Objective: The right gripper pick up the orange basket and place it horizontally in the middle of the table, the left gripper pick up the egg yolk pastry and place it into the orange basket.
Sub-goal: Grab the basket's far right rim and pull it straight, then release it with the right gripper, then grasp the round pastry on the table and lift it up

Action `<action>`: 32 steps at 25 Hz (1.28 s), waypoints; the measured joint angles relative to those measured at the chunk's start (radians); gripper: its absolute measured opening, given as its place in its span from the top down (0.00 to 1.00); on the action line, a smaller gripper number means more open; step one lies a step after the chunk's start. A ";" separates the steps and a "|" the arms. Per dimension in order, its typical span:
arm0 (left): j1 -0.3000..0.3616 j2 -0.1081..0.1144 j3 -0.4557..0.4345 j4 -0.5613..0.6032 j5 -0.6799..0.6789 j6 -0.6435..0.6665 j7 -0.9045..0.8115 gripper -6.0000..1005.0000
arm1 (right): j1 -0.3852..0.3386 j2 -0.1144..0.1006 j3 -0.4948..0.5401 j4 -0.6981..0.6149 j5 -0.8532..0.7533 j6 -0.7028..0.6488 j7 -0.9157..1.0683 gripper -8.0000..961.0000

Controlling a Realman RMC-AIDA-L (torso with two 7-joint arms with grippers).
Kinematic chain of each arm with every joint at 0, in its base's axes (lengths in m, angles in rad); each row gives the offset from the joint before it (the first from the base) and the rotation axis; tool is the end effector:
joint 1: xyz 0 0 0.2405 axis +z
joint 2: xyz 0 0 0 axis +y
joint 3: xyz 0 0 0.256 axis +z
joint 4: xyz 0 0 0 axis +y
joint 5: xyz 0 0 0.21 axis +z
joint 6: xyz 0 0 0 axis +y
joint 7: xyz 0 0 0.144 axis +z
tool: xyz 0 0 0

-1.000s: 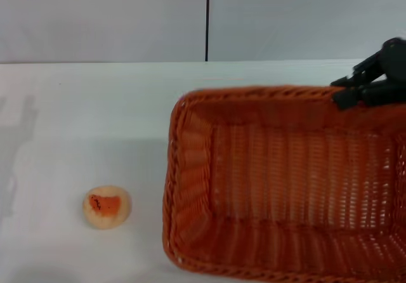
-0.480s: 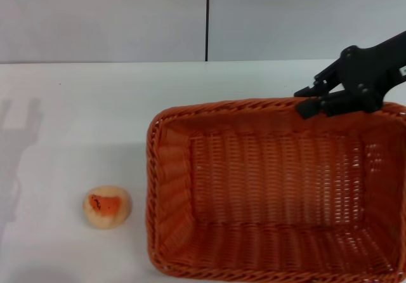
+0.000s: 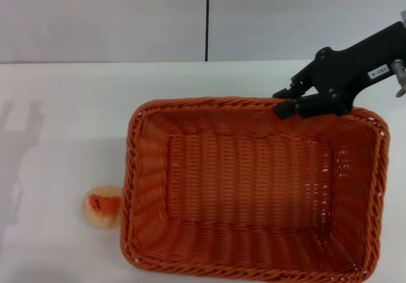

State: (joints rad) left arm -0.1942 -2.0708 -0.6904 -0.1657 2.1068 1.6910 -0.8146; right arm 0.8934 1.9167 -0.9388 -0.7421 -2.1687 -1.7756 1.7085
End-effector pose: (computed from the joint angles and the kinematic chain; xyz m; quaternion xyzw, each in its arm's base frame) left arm -0.3419 0.2312 0.0309 -0.5163 -0.3302 -0.5991 0.5153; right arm 0.1555 0.3850 0.0373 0.9921 -0.1078 -0.0493 0.0404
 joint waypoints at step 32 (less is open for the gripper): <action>-0.013 0.003 0.018 0.003 0.001 -0.043 0.003 0.33 | -0.128 0.060 0.228 -0.081 0.184 0.276 -0.170 0.37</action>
State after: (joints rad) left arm -0.2068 -2.0675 -0.6720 -0.1626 2.1075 1.6484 -0.8118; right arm 0.7658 1.9763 -0.7111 -0.8227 -1.9844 -1.4997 1.5389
